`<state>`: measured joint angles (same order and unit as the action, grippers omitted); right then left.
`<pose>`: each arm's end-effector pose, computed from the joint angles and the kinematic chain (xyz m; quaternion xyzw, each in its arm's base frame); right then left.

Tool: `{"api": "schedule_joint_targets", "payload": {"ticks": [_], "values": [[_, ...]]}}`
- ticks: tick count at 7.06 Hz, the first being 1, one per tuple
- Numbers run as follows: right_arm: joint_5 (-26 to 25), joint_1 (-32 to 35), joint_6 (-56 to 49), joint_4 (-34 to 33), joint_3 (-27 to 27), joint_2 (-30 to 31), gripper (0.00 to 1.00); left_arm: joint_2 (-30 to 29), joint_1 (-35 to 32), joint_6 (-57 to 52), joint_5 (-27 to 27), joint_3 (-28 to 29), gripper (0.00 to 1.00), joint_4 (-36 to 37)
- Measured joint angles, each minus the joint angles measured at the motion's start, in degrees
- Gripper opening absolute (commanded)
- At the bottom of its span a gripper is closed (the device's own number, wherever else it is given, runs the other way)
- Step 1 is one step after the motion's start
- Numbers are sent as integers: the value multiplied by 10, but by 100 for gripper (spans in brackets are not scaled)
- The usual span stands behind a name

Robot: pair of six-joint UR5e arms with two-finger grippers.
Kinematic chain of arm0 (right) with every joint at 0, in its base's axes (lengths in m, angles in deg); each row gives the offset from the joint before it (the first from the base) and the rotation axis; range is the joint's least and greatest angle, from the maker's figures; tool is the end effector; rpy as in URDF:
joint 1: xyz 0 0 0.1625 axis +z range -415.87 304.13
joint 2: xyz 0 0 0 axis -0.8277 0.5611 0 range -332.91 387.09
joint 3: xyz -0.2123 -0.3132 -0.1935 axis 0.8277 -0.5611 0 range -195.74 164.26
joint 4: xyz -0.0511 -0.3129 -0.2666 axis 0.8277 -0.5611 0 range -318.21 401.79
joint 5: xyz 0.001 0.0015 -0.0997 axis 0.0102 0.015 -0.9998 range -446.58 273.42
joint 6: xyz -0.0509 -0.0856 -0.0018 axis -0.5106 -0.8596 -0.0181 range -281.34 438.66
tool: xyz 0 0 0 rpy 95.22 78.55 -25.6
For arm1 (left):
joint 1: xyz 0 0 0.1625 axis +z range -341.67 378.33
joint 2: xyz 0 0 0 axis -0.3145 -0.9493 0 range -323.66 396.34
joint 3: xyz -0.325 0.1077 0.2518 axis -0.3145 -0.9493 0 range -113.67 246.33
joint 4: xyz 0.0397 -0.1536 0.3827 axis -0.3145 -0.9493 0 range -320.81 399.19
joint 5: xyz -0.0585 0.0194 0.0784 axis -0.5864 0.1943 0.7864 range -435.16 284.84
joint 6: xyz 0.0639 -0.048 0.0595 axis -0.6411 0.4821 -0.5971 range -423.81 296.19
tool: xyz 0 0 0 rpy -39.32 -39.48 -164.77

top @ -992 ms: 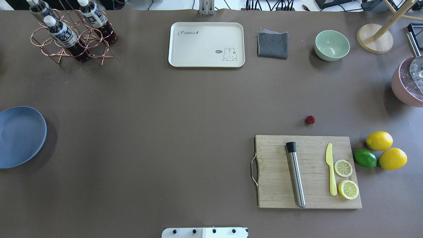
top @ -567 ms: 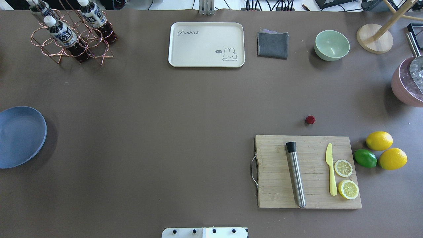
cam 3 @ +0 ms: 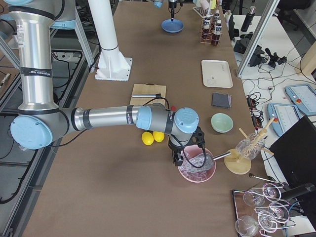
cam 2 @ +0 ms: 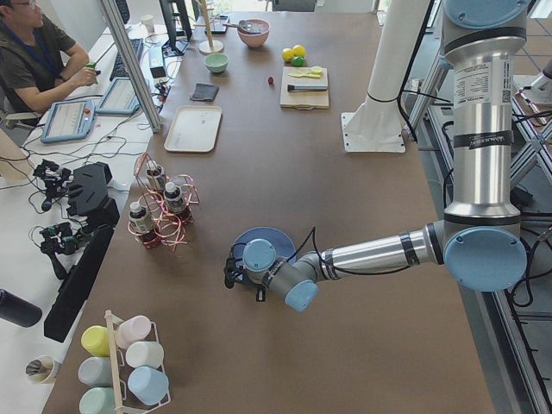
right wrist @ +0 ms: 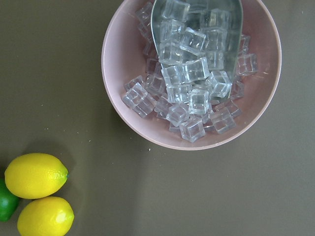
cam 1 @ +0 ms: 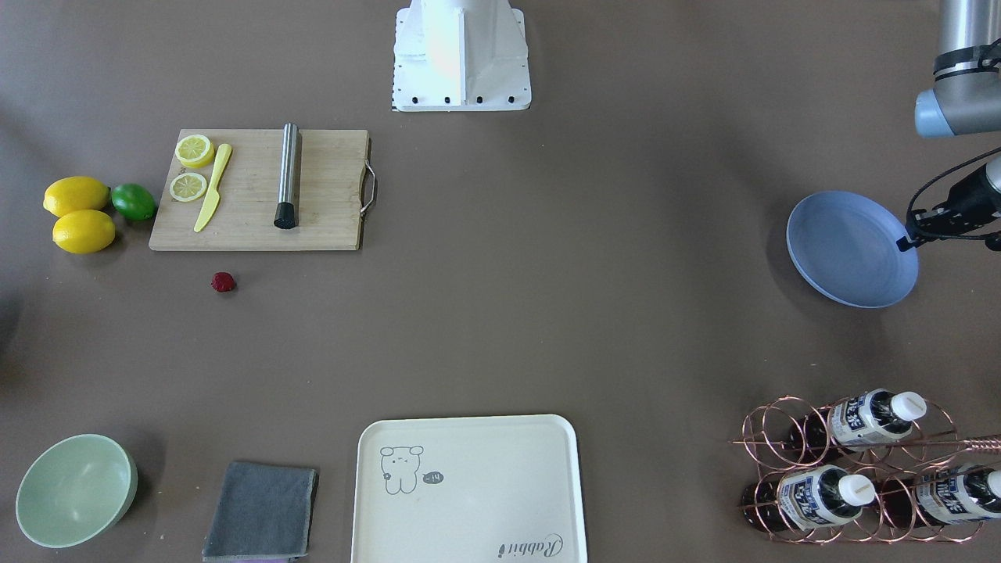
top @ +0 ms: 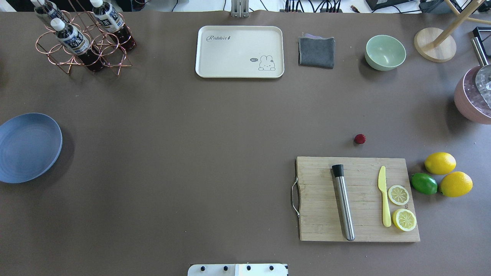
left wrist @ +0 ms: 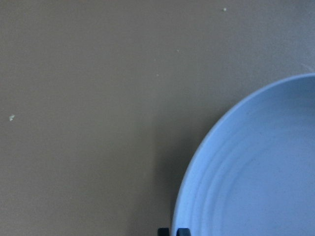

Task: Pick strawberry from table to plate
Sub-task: 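Push the blue plate inward with the left gripper while the right reaches for the strawberry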

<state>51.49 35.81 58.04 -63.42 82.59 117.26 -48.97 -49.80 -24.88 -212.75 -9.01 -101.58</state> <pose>0.0731 -0.4758 0.6101 0.0235 -0.4097 -0.1253 0.9033 0.1142 -0.4449 0.7215 0.0171 0.4603 -0.0226 0.8873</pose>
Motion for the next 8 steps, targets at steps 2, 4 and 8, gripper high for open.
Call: {"api": "schedule_joint_targets", "payload": {"ticks": [2,4,8], "values": [[19,-12,22,1,8,-12,100,0,0,52,-61,-52,0,4],[29,-70,151,41,12,-39,100,2,15,140,-74,-136,0,2],[-1,-234,462,246,4,-55,100,-52,163,447,29,-260,0,20]]}}
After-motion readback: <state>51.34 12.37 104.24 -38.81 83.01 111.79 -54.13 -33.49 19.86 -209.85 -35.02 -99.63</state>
